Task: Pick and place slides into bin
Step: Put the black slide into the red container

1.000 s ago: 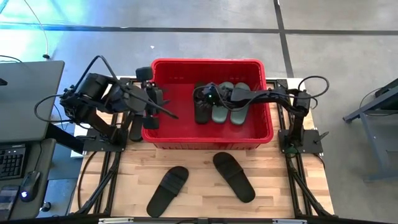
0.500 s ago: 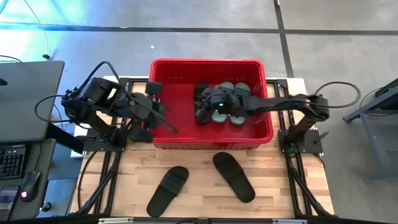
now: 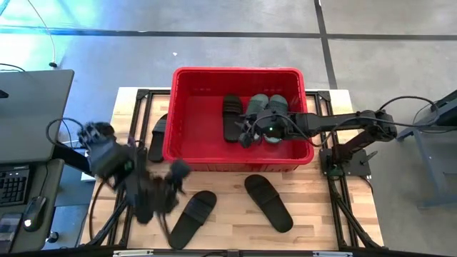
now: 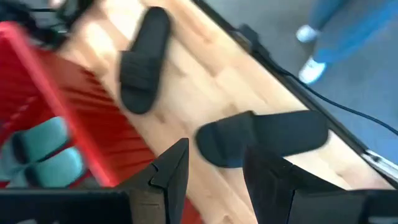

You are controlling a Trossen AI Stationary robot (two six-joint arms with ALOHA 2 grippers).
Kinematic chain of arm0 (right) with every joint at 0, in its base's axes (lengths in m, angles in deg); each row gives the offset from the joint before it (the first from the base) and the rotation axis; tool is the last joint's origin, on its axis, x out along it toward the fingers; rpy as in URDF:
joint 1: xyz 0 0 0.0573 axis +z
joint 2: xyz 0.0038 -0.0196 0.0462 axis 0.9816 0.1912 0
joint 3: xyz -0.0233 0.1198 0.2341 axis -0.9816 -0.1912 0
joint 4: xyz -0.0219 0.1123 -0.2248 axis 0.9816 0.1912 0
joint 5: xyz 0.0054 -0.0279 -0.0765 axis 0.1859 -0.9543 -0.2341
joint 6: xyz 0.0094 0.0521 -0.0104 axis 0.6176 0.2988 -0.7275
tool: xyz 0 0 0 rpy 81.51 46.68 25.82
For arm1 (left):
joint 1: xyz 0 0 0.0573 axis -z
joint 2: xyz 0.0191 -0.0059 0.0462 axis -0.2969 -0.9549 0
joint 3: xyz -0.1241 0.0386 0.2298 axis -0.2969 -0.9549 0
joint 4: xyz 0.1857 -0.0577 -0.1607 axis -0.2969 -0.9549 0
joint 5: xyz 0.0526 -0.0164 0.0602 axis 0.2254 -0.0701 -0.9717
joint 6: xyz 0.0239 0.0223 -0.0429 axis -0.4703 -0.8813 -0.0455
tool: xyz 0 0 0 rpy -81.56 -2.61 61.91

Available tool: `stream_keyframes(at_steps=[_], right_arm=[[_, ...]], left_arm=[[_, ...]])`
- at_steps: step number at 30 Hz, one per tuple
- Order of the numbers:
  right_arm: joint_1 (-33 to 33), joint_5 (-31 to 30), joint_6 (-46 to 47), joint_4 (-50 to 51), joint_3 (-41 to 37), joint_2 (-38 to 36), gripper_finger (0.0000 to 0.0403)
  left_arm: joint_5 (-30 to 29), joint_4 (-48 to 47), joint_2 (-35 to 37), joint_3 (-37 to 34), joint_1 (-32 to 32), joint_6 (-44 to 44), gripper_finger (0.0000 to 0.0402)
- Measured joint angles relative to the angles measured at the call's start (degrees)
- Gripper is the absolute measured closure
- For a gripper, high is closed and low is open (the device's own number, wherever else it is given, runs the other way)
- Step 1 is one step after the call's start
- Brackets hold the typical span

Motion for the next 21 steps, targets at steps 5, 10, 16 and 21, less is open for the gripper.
stream_keyframes(at_steps=[5,10,16,21], right_arm=[[2.47,0.0,1.69,0.2,-0.08,0.58,0.0265],[5.85,-1.8,-4.34,-7.79,-0.03,0.58,0.0265],[8.86,-1.65,-1.32,-9.75,-0.02,0.54,0.0265],[12.98,-0.35,1.83,-8.39,-0.02,0.54,0.0265]], left_arm=[[-1.04,0.02,-3.79,-0.05,5.05,6.3,0.0268],[-4.97,0.01,-5.61,-0.05,7.68,13.68,0.0268],[-9.09,0.0,-6.98,0.08,8.36,23.6,0.0268],[-8.62,0.0,-12.32,0.03,8.83,23.0,0.0268]])
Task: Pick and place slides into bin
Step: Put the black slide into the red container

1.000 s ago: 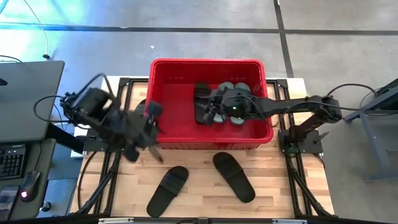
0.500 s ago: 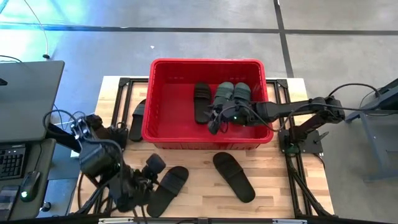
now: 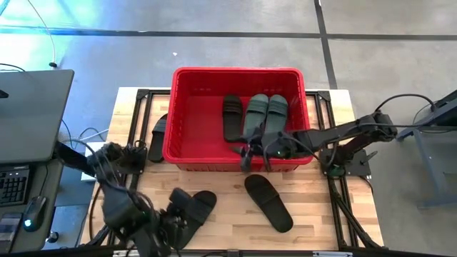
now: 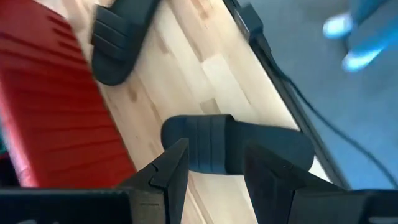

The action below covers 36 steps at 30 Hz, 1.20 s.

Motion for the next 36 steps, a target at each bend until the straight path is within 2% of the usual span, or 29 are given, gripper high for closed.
stream_keyframes(at_steps=[5,9,16,21,29,36], right_arm=[[5.7,2.94,0.45,-2.18,0.0,0.0,0.0265],[11.1,3.07,2.25,-4.26,0.0,0.0,0.0265],[20.2,-5.76,10.86,-4.86,0.0,0.0,0.0265],[25.49,-7.91,12.35,-5.07,0.0,0.0,0.0265],[30.37,-15.95,11.89,-5.36,0.0,-0.02,0.0265],[30.68,-16.29,10.43,-5.32,0.0,-0.02,0.0265]], left_arm=[[0.4,0.02,-6.88,-0.04,-0.19,-4.05,0.0268],[1.12,0.06,-11.64,-0.04,-0.22,-2.65,0.0268],[3.54,0.02,-19.34,-0.04,-0.21,1.28,0.0268],[3.36,0.04,-24.18,-0.04,-1.47,1.42,0.0268],[1.2,0.02,-26.77,0.0,-5.45,4.85,0.0268],[4.23,0.02,-26.97,-0.02,-7.03,3.99,0.0268]])
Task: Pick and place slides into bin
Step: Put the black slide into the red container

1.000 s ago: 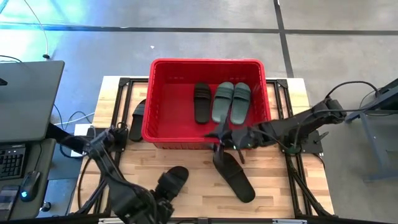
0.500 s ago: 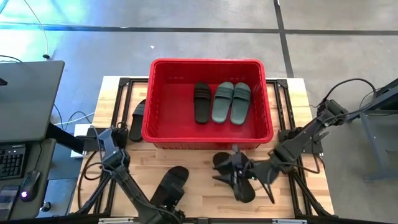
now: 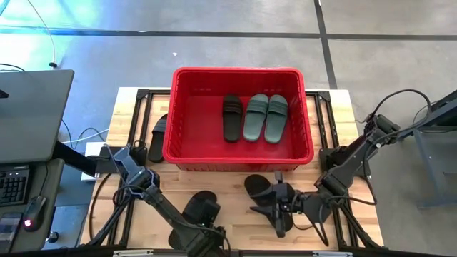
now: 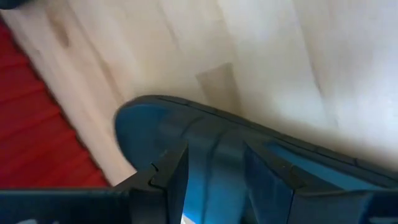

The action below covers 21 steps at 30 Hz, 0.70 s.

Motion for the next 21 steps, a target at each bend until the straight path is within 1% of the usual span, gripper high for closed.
stream_keyframes(at_steps=[3,9,17,21], right_arm=[[-0.02,0.02,-0.13,0.02,0.0,0.0,0.0265],[-0.02,0.19,-1.58,0.07,0.0,0.0,0.0265],[-0.02,0.19,-1.59,0.07,0.0,0.0,0.0265],[-0.15,0.19,-1.46,0.07,0.0,0.0,0.0265]], left_arm=[[0.52,0.0,0.0,0.0,1.04,-1.26,0.0268],[-0.79,0.07,0.0,-0.14,2.89,-1.41,0.0268],[-1.03,0.38,0.28,-7.0,3.18,1.55,0.0268],[-2.06,-0.18,0.26,-8.74,3.18,4.51,0.0268]])
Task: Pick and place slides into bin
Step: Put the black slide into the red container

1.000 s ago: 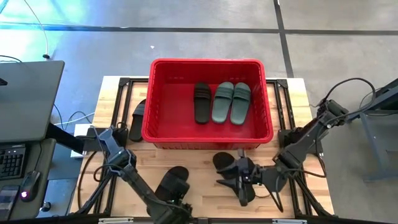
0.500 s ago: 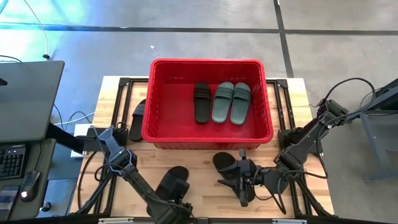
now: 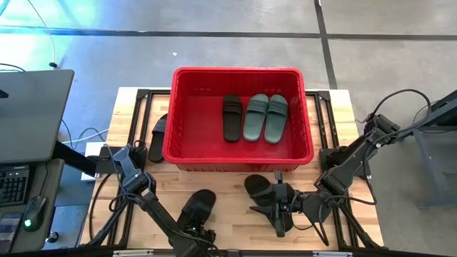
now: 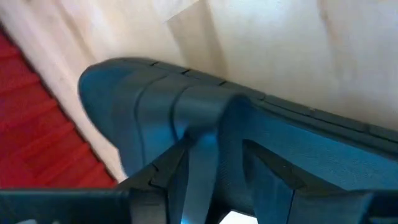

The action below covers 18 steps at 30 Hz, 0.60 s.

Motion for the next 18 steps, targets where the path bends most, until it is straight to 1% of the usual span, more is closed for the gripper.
stream_keyframes(at_steps=[2,7,11,13,15,17,18], right_arm=[[-0.05,-0.01,0.02,0.0,0.0,0.0,0.0265],[-0.07,-0.02,-0.11,0.0,0.0,0.0,0.0265],[-0.1,-0.32,-0.17,0.0,0.0,0.0,0.0265],[-0.1,-0.73,-0.17,0.0,0.0,0.0,0.0265],[-0.1,-1.34,-0.17,0.0,0.0,0.0,0.0265],[-0.1,-1.81,-0.17,-0.02,0.0,0.0,0.0265],[-0.1,-1.9,-0.17,0.0,0.0,0.0,0.0265]], left_arm=[[-1.11,-0.07,0.0,-0.01,-0.03,1.55,0.0268],[-3.01,-0.08,0.13,-0.03,-0.11,2.14,0.0268],[-7.74,0.02,0.13,-0.05,-0.35,1.93,0.0275],[-7.86,0.13,0.13,-0.05,-0.91,1.93,0.0296],[-7.81,0.14,0.13,-0.05,-1.39,1.9,0.0331],[-7.62,-0.04,0.18,-0.05,-1.73,1.87,0.0376],[-7.39,-0.08,0.24,-0.05,-1.84,1.83,0.0388]])
